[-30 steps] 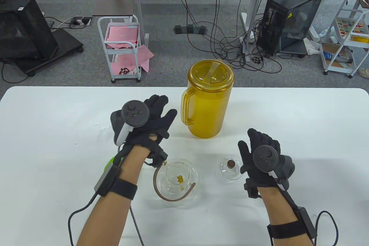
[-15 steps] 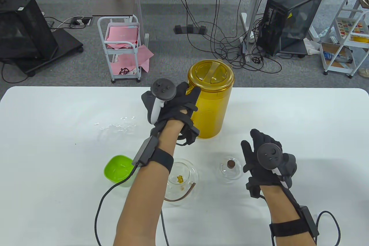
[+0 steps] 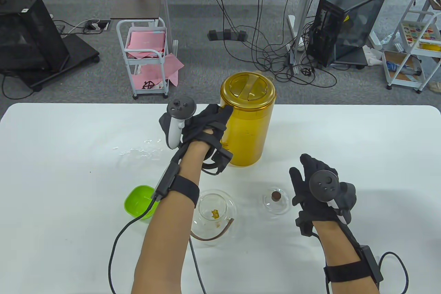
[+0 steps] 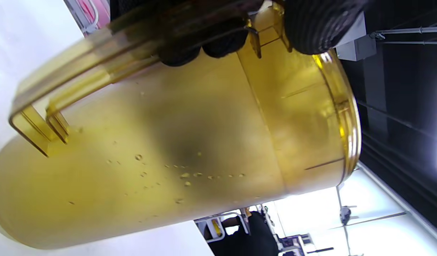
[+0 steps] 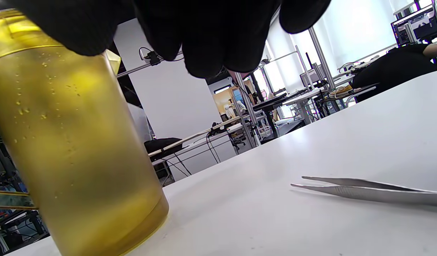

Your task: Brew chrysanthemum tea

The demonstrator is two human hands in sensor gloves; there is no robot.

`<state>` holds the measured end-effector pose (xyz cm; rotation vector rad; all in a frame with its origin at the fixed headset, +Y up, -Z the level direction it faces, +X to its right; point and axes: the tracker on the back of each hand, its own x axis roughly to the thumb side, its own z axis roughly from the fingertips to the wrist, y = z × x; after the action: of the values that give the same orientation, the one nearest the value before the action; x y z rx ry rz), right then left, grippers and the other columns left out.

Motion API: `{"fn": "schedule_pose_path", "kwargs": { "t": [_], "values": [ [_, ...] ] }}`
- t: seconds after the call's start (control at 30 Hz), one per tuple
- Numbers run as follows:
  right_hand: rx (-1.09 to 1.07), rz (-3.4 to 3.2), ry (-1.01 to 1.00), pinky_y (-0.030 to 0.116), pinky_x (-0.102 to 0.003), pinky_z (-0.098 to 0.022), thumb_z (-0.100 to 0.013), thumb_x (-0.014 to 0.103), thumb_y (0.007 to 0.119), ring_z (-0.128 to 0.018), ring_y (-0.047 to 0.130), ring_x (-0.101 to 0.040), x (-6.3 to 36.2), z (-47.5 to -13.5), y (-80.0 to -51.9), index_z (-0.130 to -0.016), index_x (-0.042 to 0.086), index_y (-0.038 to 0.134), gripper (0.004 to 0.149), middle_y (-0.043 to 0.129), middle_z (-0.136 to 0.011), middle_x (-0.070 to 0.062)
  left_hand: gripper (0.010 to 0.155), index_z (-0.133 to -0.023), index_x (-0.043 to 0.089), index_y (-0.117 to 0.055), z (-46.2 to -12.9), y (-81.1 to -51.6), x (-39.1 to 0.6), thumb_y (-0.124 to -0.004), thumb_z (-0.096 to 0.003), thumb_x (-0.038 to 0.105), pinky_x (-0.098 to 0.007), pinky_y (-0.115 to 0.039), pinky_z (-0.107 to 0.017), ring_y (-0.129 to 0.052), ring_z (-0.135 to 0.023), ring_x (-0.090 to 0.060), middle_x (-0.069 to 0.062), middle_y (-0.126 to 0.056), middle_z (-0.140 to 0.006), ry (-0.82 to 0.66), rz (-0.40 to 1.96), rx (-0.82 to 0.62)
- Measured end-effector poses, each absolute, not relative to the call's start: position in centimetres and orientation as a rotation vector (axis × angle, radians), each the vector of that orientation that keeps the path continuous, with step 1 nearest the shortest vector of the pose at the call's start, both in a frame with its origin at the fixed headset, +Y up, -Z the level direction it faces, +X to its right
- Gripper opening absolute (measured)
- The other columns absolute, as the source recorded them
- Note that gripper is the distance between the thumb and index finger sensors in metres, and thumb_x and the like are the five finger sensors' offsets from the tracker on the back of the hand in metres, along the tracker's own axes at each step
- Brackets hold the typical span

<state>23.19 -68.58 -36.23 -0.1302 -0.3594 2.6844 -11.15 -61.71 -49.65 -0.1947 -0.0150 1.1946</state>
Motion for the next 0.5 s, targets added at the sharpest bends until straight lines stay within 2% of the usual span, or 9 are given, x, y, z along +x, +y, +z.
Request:
{"fn": "schedule_pose_path", "kwargs": {
  "t": [0.2,0.37,0.5],
  "values": [
    [-0.118,2.69,-0.355,0.048,-0.065,-0.076,-0.056,0.059,0.067,-0.105,0.069,-0.036,23.1,-36.3,-68.7,-0.11,0.027,0.058,0.064,0.066,-0.108,-0.003,0.058,-0.093,0.014,-0.07,-48.8,-62.3,-14.2,-0.071,-0.056,0.058,-0.074,-0.033,-0.074,-0.062,-0.095,-0.05,-0.017,-0.073,-0.095,-0.012,1.384,-0.14],
    [-0.095,2.702,-0.332,0.048,-0.065,-0.076,-0.056,0.059,0.067,-0.105,0.07,-0.036,22.8,-36.4,-69.0,-0.109,0.026,0.06,0.063,0.067,-0.107,-0.003,0.056,-0.09,0.013,-0.07,-47.9,-62.0,-17.8,-0.071,-0.0557,0.057,-0.073,-0.031,-0.074,-0.059,-0.085,-0.051,-0.018,-0.071,-0.088,0.016,1.444,0.059],
    [-0.091,2.708,-0.334,0.048,-0.065,-0.076,-0.056,0.059,0.067,-0.105,0.07,-0.036,22.8,-36.4,-69.0,-0.109,0.026,0.06,0.063,0.067,-0.107,-0.003,0.057,-0.085,0.012,-0.076,-46.6,-61.9,-20.3,-0.074,-0.0541,0.06,-0.071,-0.04,-0.072,-0.069,-0.073,-0.046,-0.017,-0.077,-0.079,0.046,1.409,0.243]
  ]
}}
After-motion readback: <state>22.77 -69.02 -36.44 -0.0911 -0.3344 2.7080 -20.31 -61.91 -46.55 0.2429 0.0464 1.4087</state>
